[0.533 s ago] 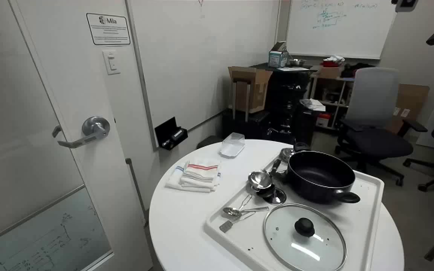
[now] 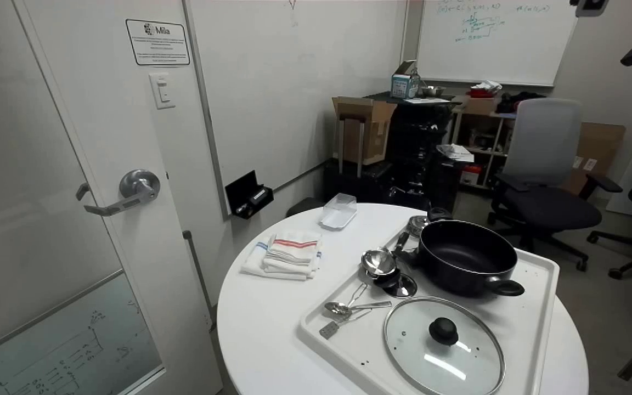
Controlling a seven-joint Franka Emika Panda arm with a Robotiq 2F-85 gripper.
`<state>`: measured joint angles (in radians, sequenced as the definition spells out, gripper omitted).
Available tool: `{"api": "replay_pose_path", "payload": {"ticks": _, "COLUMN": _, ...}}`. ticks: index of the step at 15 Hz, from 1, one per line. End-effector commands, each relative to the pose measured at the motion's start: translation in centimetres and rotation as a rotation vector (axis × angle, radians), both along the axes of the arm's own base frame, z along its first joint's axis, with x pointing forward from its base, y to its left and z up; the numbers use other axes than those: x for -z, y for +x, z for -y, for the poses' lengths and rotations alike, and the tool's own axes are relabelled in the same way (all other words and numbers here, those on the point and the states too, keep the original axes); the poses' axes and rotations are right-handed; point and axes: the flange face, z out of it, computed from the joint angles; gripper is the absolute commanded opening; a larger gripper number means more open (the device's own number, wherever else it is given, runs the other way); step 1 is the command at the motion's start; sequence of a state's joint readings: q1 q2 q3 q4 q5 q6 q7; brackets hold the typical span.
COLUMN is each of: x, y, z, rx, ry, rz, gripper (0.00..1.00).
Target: Put the lid on the pot
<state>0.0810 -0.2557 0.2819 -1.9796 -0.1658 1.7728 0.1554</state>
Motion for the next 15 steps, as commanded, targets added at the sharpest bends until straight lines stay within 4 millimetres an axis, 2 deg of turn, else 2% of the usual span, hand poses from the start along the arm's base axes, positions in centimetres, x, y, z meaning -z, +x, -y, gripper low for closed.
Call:
{"api": "replay_pose_path", "payload": {"ticks": 1, "x": -0.1, "y": 0.0, "z": -0.1, "rx": 0.000, "ry": -0.001, "rz": -0.001, "gripper": 1.00}}
{"api": "replay_pose_path", "payload": {"ticks": 5, "x": -0.1, "y": 0.0, "z": -0.1, "rx": 0.000, "ry": -0.001, "rz": -0.001, "gripper": 1.00}}
{"api": "replay_pose_path", "payload": {"ticks": 8, "x": 0.8, "y": 1.0, "z": 0.4, "rx": -0.010, "ry": 0.017, "rz": -0.019, "gripper": 1.00}}
{"api": "replay_pose_path", "payload": {"ticks": 11, "x": 2.6, "y": 2.5, "z": 1.1, "rx": -0.020, "ry": 0.032, "rz": -0.056, "gripper": 1.00}}
{"api": "replay_pose_path", "payload": {"ticks": 15, "x": 6.4, "y": 5.2, "z": 2.2, "rx": -0.062, "ry": 0.071, "rz": -0.107, "gripper": 1.00}}
